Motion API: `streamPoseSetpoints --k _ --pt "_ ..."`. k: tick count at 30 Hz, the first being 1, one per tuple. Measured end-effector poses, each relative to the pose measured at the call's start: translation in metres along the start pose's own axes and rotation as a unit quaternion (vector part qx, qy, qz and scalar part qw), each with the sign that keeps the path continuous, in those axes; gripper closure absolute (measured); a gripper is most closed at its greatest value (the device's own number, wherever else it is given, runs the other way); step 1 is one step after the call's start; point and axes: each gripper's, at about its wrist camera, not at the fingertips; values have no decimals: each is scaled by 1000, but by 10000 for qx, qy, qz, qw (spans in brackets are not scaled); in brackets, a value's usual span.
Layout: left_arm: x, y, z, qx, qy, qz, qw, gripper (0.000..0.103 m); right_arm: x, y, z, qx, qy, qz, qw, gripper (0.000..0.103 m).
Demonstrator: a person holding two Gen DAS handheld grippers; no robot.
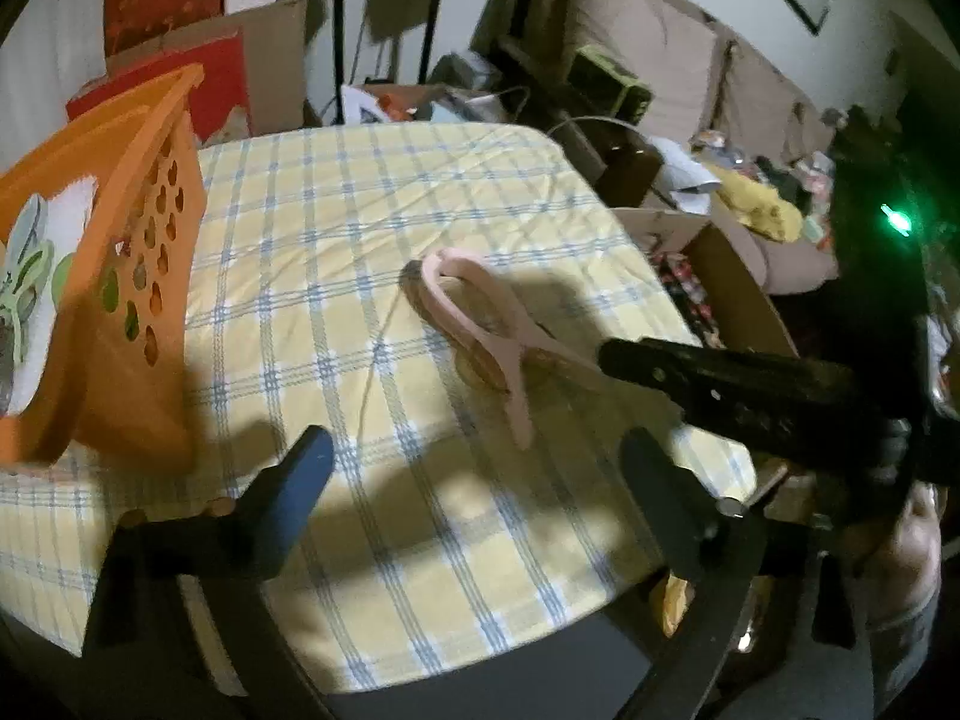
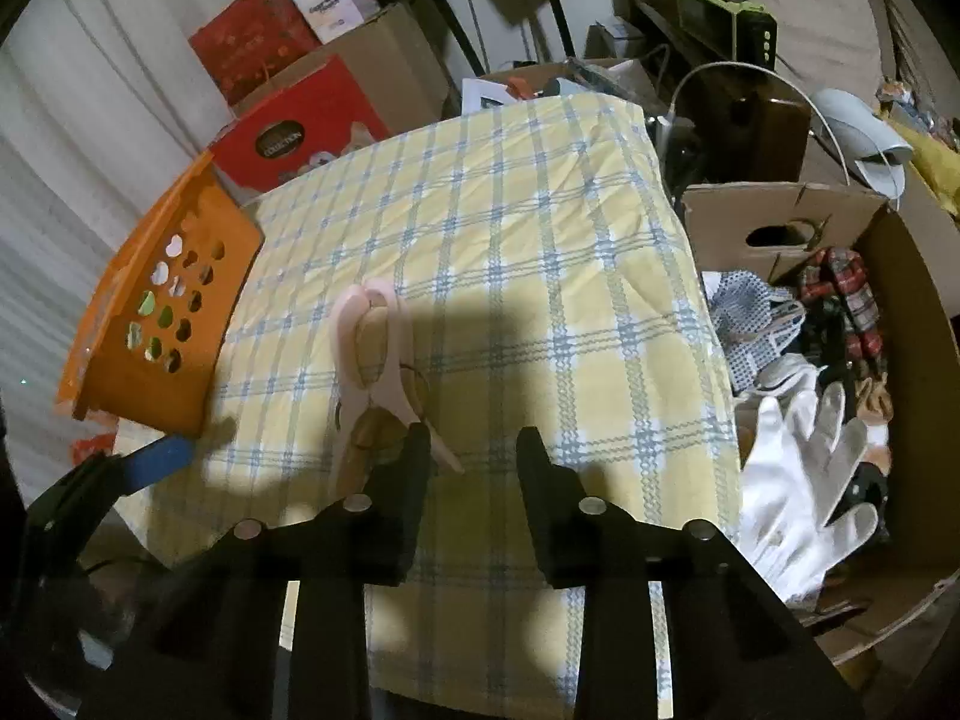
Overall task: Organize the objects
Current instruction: 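Lift the pink clip with the right tool and carry it over the basket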
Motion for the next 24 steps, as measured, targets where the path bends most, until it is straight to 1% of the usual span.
streamPoseSetpoints --k 4,6,9,11,12,13,14,16,18,19,20,24 --pt "-2 16 0 128 -15 -165 9998 20 3 3 0 -154 -91 3 9998 76" --pt "-1 24 4 200 14 -230 9995 26 4 4 -4 -214 -190 17 9996 76" --pt "1 35 9 231 105 -319 9992 39 4 7 -10 -248 -365 2 9990 76" --pt "2 41 14 224 203 -358 9989 45 3 12 -13 -230 -439 -78 9987 77" --pt "3 42 16 184 256 -319 9990 45 3 15 -13 -221 -470 -121 9986 78" --pt "2 42 18 120 334 -259 9990 48 3 17 -13 -213 -480 -141 9985 80" --pt "2 43 20 66 400 -238 9989 54 2 20 -13 -208 -492 -180 9984 82" --pt "1 43 19 3 468 -190 9987 63 2 23 -13 -254 -490 -204 9983 86" --pt "1 45 19 6 526 -146 9985 68 2 25 -14 -345 -470 -213 9981 88" --pt "1 45 19 -5 567 -126 9983 74 3 26 -14 -432 -437 -231 9978 90" --pt "1 45 20 0 610 -109 9981 83 3 27 -14 -489 -416 -245 9976 90" --pt "3 45 21 -107 721 -9 9973 89 5 27 -21 -340 -526 -236 9978 90"
Point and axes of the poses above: each gripper's, at about its wrist camera, not at the fingertips, and y roughly the way its jaws point, z to its right, x to its underside, and after that the axes turned 8 degrees about -x, right-handed
